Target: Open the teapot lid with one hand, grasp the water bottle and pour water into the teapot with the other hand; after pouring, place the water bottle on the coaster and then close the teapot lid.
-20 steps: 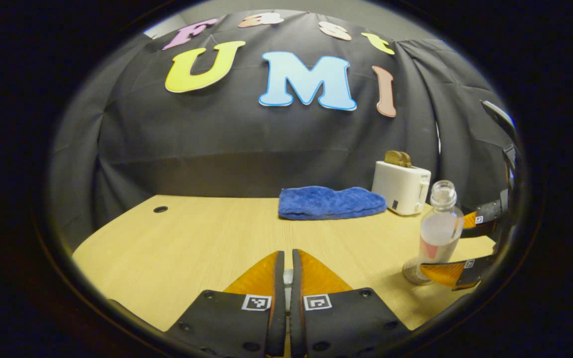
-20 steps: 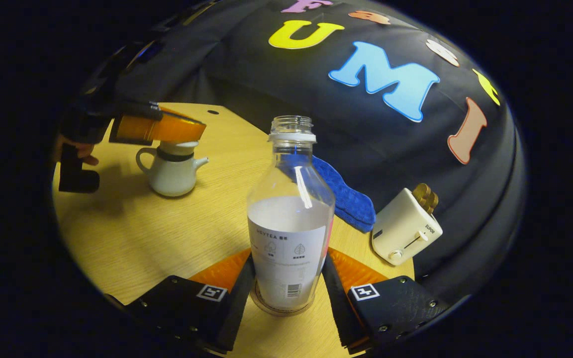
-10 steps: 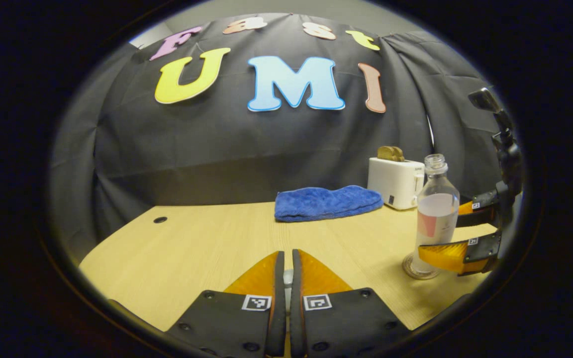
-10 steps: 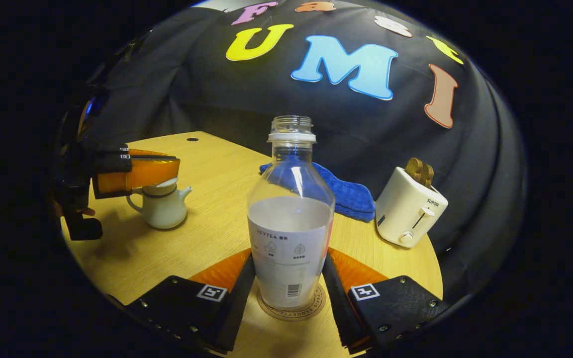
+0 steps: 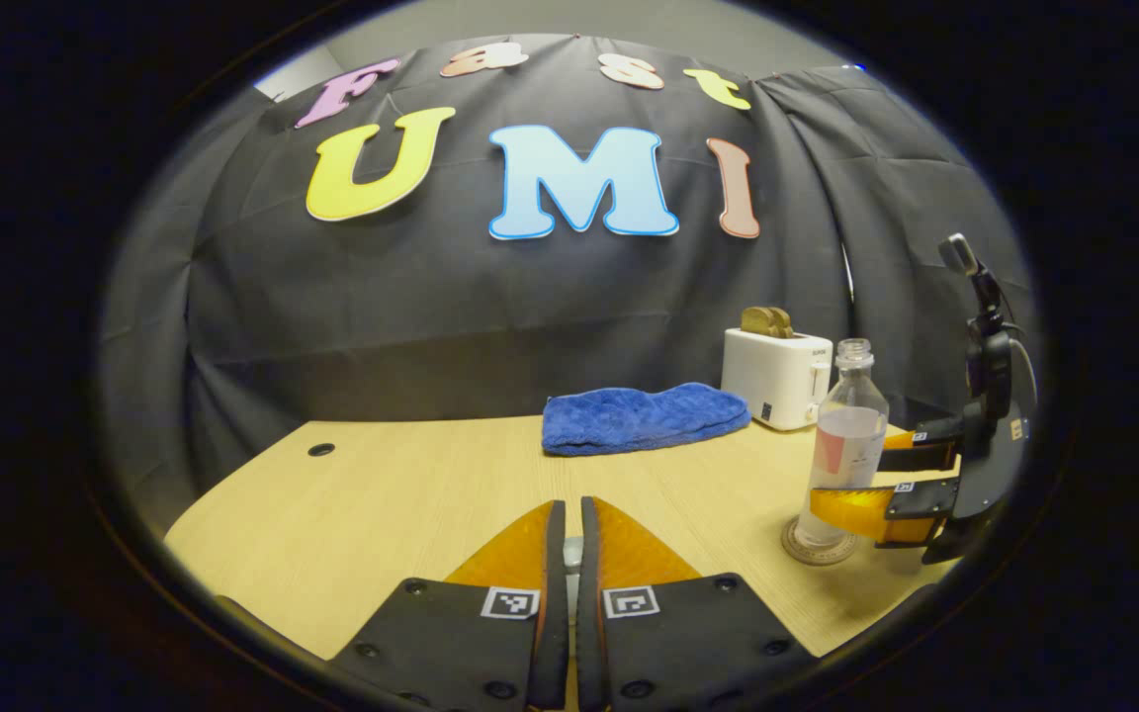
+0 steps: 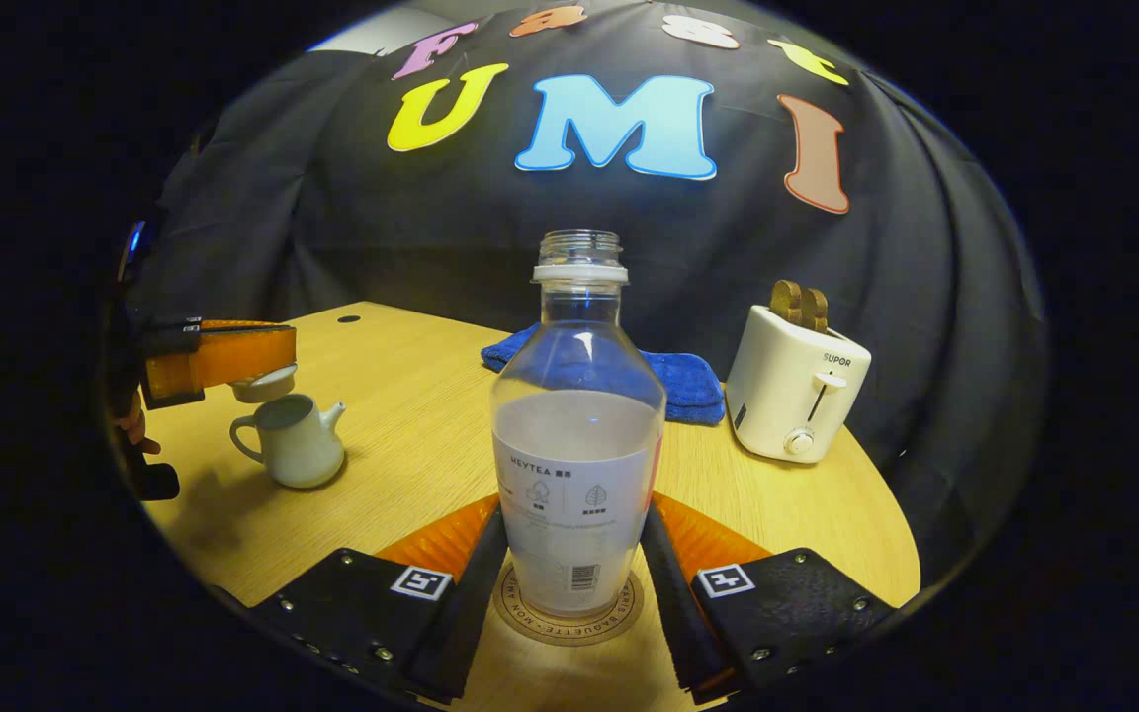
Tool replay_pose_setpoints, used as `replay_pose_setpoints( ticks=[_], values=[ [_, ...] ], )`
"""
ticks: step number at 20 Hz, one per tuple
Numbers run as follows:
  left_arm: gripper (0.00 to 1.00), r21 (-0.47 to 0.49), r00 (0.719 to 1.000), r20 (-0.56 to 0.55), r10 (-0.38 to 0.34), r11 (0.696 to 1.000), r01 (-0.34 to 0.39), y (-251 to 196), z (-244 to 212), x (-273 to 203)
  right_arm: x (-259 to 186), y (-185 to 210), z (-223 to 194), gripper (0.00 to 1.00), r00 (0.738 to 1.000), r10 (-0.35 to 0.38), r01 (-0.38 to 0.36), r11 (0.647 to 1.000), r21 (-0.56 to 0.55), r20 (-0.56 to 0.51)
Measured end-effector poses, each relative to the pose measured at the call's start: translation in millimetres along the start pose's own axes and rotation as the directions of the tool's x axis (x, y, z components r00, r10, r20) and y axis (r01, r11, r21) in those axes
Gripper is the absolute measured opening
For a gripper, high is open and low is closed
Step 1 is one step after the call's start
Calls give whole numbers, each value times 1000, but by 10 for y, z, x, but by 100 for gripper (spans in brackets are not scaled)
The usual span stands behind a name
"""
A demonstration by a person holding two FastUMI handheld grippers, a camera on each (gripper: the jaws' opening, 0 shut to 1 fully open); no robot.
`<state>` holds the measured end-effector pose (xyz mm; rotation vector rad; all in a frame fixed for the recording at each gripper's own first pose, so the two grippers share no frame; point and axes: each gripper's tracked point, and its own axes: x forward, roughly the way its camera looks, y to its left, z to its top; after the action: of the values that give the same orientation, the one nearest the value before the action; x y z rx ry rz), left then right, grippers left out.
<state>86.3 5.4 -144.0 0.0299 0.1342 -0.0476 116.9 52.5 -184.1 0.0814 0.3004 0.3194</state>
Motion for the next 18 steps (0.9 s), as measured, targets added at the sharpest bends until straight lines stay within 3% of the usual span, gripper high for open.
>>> replay_pose_setpoints(
  ticks=[12,18],
  values=[
    [10,-28,1000,-4,14,1000,-14,47,46,-77,-117,-31,-140,79,998,2,-3,1000,-10,-56],
    [10,-33,1000,2,18,999,-18,35,89,-112,-181,-115,-64,92,997,-23,23,1000,12,-67]
  ],
)
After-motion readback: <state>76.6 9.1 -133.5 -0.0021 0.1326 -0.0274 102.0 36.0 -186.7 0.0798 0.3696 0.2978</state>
